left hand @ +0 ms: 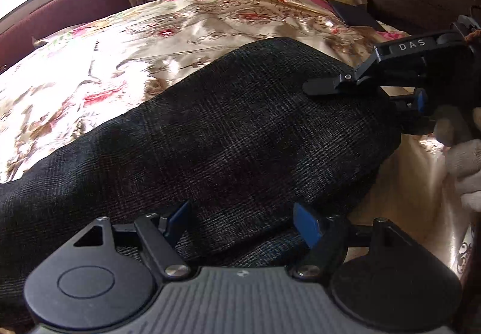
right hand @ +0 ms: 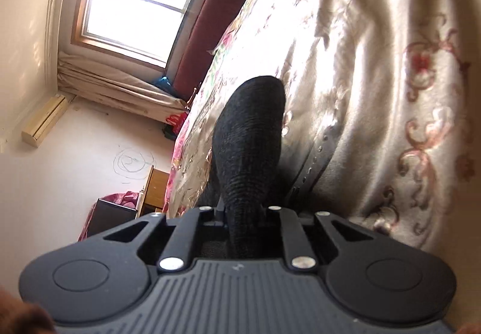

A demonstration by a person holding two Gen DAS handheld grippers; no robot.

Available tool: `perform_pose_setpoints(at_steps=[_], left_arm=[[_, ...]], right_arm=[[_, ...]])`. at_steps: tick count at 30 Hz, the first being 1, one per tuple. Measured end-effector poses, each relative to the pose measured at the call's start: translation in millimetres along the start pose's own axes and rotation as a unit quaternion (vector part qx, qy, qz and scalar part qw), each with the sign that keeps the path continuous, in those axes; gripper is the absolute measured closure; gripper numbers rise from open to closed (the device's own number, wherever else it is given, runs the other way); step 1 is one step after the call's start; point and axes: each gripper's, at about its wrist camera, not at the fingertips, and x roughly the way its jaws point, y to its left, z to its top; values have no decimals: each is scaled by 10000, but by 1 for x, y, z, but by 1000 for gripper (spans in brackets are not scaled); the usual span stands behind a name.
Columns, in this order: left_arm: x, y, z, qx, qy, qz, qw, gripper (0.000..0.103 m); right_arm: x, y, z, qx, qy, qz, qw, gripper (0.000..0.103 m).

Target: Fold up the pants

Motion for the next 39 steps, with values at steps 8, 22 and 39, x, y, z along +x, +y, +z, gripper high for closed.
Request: perform_pose_setpoints(at_steps=[8, 22, 39], left_arm=[[17, -65, 20, 468, -154, -752, 9960, 16], [-49, -19, 8, 288, -877, -253, 9954, 16], [-128, 91, -78, -941, -1274, 820, 9840, 16]], right_arm=[[-64, 1, 23, -265, -240, -699, 9969, 95], [-18, 106, 19, -1246, 65, -1204, 9849, 95], [197, 216, -122, -3287, 1742, -1373, 9180, 102]])
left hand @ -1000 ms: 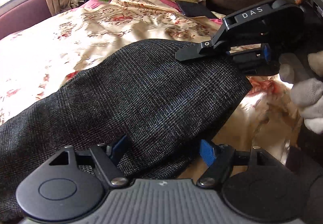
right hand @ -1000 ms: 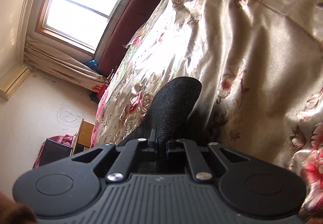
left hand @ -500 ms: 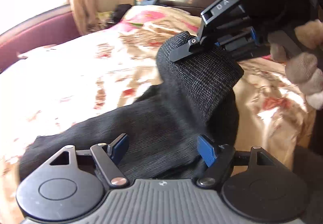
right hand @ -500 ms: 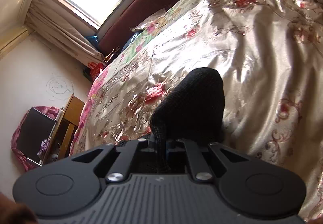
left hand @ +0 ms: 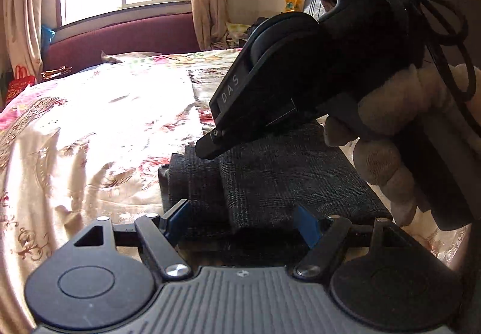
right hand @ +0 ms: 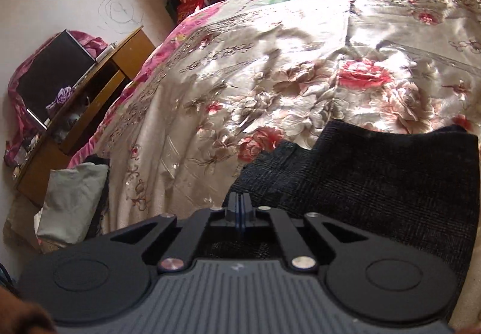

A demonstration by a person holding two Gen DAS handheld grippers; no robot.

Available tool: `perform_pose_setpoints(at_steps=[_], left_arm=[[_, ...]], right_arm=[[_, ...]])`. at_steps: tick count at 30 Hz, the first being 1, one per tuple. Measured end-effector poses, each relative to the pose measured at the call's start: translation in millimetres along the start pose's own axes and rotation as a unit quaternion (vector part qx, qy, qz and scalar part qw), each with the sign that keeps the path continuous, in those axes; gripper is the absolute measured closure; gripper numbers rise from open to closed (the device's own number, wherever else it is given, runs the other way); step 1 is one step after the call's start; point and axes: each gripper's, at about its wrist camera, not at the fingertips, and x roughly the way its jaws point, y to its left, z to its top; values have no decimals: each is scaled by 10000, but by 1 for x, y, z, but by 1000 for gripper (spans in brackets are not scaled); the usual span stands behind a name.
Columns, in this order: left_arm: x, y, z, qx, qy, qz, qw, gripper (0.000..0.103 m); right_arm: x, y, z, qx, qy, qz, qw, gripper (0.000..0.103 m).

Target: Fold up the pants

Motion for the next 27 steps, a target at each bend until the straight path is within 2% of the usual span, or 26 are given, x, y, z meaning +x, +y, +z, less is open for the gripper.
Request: perform_pose_setpoints(at_steps=[2, 5, 6, 9, 11, 13, 15, 20, 21, 22, 23, 25, 27], left_arm=[[-2, 6, -2, -150, -42, -5, 9999, 16], [-3, 9, -5, -311, -120, -121, 9994, 16], [-1, 9, -5, -319, -128, -154, 9993, 16], [12, 3, -1, -321, -52, -233, 9992, 15], [28, 1, 3, -397, 51, -192, 9990, 15], [42, 0, 5, -551, 273, -167, 9980, 15], [58, -4, 5, -493, 526, -51, 9974, 15], [72, -14, 0, -363, 605, 65, 9975, 18], [74, -14, 0, -344, 606, 83, 9975, 24], [76, -14, 1, -355, 613, 65, 9975, 38], [77, -13, 1, -412, 625, 49, 9972, 44], [76, -8, 0, -516, 581, 94, 9969, 59], [72, 1, -1, -739, 555, 13, 9957, 67]], right_arm=[[0, 10, 1, -184, -36, -132, 9997, 102], [-10, 19, 3, -606, -284, -804, 9945, 94], [-11, 18, 4, -669, -228, -1060, 9919, 92], [1, 7, 11, -516, 15, -1458, 9880, 73], [13, -2, 17, -529, 71, -1785, 9825, 72], [22, -10, 25, -383, 127, -1840, 9821, 70], [32, -18, 32, -178, 256, -1794, 9833, 67], [53, -19, 44, -478, 467, -1948, 9786, 62], [58, -20, 44, -573, 571, -2009, 9763, 63], [63, -24, 42, -625, 661, -2016, 9752, 66], [64, -29, 42, -551, 709, -1940, 9769, 68], [59, -37, 42, -324, 713, -1724, 9819, 85], [51, -39, 44, -151, 664, -1527, 9859, 93]])
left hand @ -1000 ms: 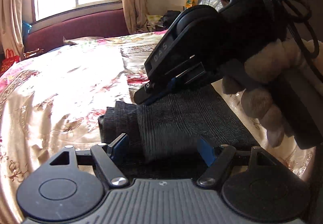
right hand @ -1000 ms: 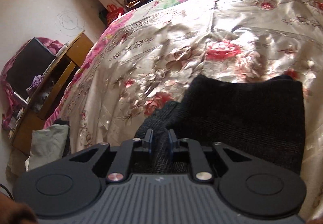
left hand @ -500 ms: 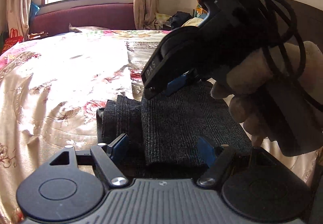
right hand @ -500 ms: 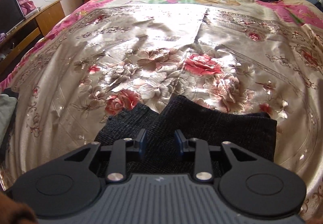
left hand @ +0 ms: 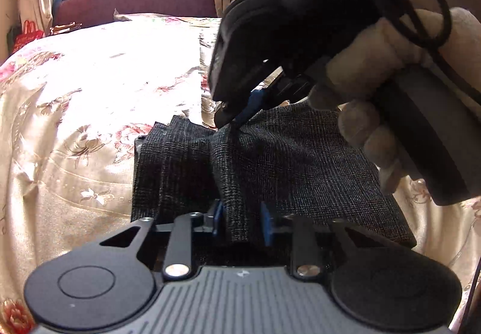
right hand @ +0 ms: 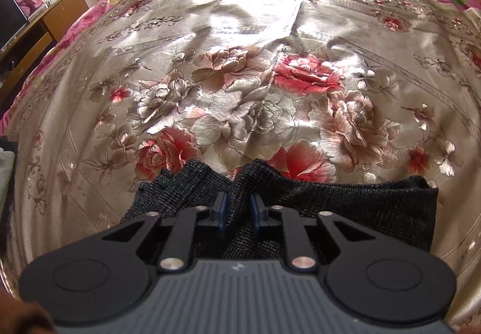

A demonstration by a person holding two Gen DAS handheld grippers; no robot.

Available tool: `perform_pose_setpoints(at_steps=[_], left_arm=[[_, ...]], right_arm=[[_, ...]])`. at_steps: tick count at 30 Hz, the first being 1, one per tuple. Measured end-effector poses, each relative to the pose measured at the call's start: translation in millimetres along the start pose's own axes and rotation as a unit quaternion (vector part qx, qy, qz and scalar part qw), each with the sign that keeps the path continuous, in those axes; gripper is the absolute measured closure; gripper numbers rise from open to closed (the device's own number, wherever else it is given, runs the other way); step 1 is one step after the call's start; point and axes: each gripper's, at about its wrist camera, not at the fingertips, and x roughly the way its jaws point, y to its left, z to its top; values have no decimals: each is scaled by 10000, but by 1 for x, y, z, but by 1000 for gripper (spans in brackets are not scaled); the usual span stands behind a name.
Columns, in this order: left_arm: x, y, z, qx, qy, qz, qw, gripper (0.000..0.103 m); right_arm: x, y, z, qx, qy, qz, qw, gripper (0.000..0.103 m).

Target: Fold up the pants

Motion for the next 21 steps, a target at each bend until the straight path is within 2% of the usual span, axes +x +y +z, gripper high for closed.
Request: perform_pose_setpoints(at_steps=[4, 6, 8, 9, 10, 12, 13, 15, 16, 17, 18, 20, 21], left_arm=[[-12, 15, -1, -286, -86, -154, 9994, 70], [-25, 18, -3, -303, -251, -193, 9990, 71], [-38, 21, -3, -315, -400, -196, 9985, 72], [-42, 24, -3, -294, -450, -131, 9985, 74], [-43, 26, -2, -280, -443, -69, 9986, 86], [-41, 32, -3, -367, -392, -9, 9986, 87], [-37, 35, -3, -431, -306, -88, 9986, 87], [-32, 36, -6, -541, -206, -151, 9982, 87], [-31, 34, -8, -503, -208, -174, 9984, 86], [-30, 28, -5, -416, -216, -159, 9988, 85], [-29, 24, -6, -308, -239, -106, 9992, 78], [-28, 19, -9, -191, -226, 8, 9996, 56], [-26, 17, -10, -117, -179, 65, 9997, 39]], right_arm=[[-23, 8, 1, -100, -187, 274, 9994, 96], [-33, 13, 4, -92, -302, 508, 9982, 102], [-43, 23, 9, -90, -433, 904, 9949, 102], [-47, 30, 11, -184, -509, 968, 9938, 102], [-50, 39, 14, -360, -586, 970, 9929, 102], [-53, 50, 16, -647, -670, 765, 9927, 101], [-53, 50, 17, -727, -621, 562, 9938, 97], [-47, 46, 16, -804, -331, 137, 9961, 94], [-43, 43, 12, -863, -198, -126, 9960, 89], [-38, 40, 8, -870, -130, -268, 9958, 84], [-33, 38, 6, -849, -53, -358, 9957, 72], [-22, 32, 5, -618, 67, -419, 9972, 66], [-16, 30, 6, -470, 105, -376, 9981, 66]])
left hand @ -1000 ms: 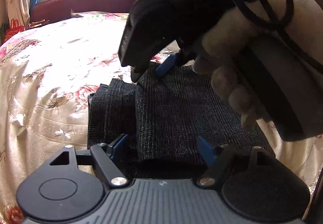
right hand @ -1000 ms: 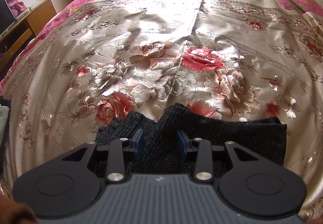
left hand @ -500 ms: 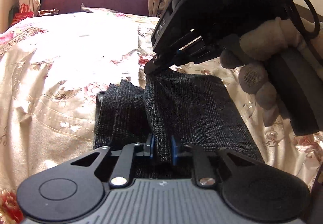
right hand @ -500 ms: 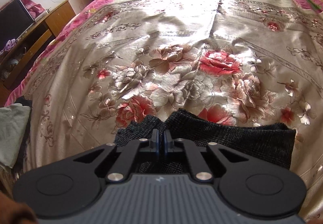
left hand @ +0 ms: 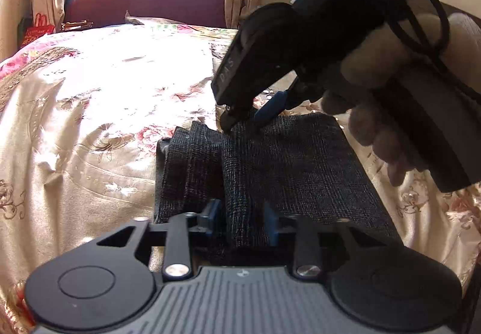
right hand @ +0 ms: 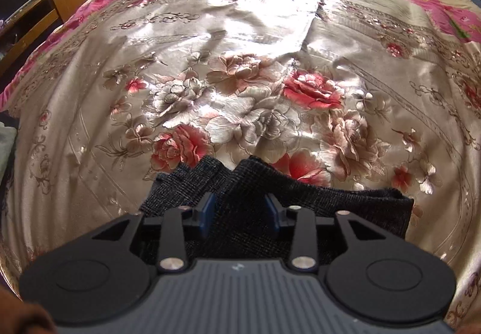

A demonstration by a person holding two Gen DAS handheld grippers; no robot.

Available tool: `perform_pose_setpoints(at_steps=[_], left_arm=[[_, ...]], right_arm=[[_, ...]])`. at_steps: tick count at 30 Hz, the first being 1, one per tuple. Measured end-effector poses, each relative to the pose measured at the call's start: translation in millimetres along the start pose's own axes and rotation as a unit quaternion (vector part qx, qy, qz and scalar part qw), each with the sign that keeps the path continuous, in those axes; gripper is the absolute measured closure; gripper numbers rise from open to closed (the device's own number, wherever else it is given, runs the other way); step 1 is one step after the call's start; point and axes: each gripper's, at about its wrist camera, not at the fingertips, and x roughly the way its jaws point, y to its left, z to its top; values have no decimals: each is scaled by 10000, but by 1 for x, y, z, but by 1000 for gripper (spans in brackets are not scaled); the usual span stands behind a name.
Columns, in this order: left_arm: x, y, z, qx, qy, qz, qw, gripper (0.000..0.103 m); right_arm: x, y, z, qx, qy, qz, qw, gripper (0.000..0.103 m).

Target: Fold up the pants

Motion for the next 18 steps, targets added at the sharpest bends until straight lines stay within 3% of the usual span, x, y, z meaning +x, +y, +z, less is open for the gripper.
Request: perform_pose_setpoints(at_steps=[2, 5, 6, 7, 9, 10, 18], left_arm=[[6, -4, -3, 88, 32, 105, 9999, 35], [11, -11, -3, 281, 68, -15, 9996, 40], [7, -12, -2, 279, 133, -91, 9995, 59], [9, -10, -1, 222, 179, -98, 9995, 68], [6, -3, 0, 31, 110, -205, 9997, 72], [5, 1, 1, -104, 81, -290, 9995, 73], [-32, 15, 9, -454, -459, -395, 9971, 77]], right_arm=[[9, 3, 1, 53, 96, -75, 9999, 54], [24, 8, -3, -131, 133, -444, 9988, 55], [27, 2, -3, 7, 144, -383, 9992, 62], [27, -7, -3, 234, 169, -278, 9992, 73], [21, -19, -3, 457, 143, -65, 9988, 91], [15, -26, -3, 527, 143, 80, 9985, 95], [-31, -21, 6, 614, -326, 689, 9952, 95]])
